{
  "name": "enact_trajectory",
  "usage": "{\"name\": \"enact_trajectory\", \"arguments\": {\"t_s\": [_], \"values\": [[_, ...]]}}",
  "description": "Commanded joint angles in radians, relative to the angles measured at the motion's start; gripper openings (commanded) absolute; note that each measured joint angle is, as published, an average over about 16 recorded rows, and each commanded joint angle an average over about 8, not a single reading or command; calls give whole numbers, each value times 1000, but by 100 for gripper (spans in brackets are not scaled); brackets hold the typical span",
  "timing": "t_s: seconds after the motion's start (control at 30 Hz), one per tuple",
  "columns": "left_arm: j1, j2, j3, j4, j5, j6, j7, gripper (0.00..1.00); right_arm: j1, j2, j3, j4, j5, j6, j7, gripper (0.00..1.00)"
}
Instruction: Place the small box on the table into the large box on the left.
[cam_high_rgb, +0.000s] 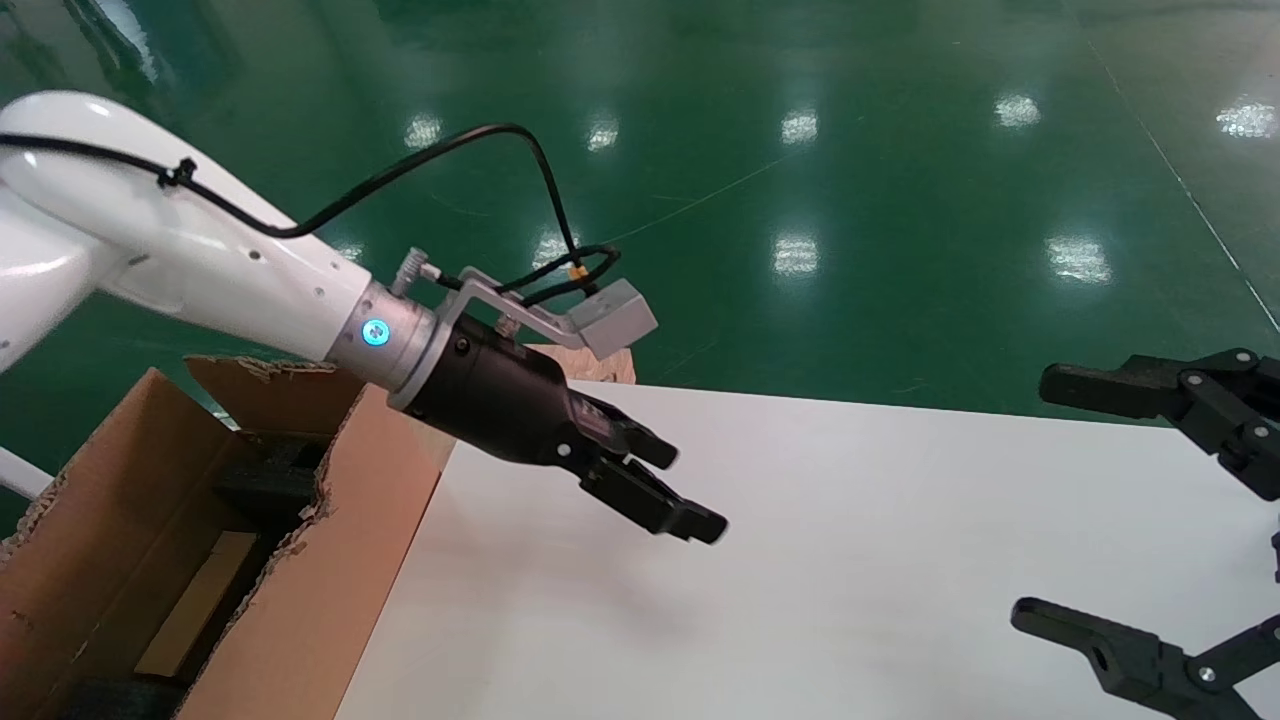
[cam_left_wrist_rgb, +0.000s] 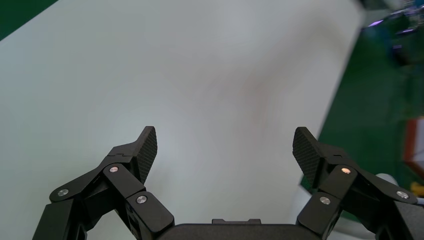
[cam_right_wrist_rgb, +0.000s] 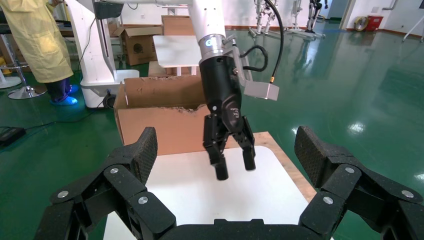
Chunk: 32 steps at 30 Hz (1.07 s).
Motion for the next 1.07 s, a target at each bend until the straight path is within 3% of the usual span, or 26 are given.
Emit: {"name": "enact_trajectory", "arguments": {"t_s": [0.03,0.97,1.07], "values": [[42,-11,-66,-23,-6,9,29,100,0,0,0,0,0,0,0,100],[634,-158,-987,-339,-96,131,435,100,0,1,-1,0,1,1,-1,100],[666,-166,-1036,-357,-101,138,457,100,0,1,-1,0,1,1,-1,100]]}}
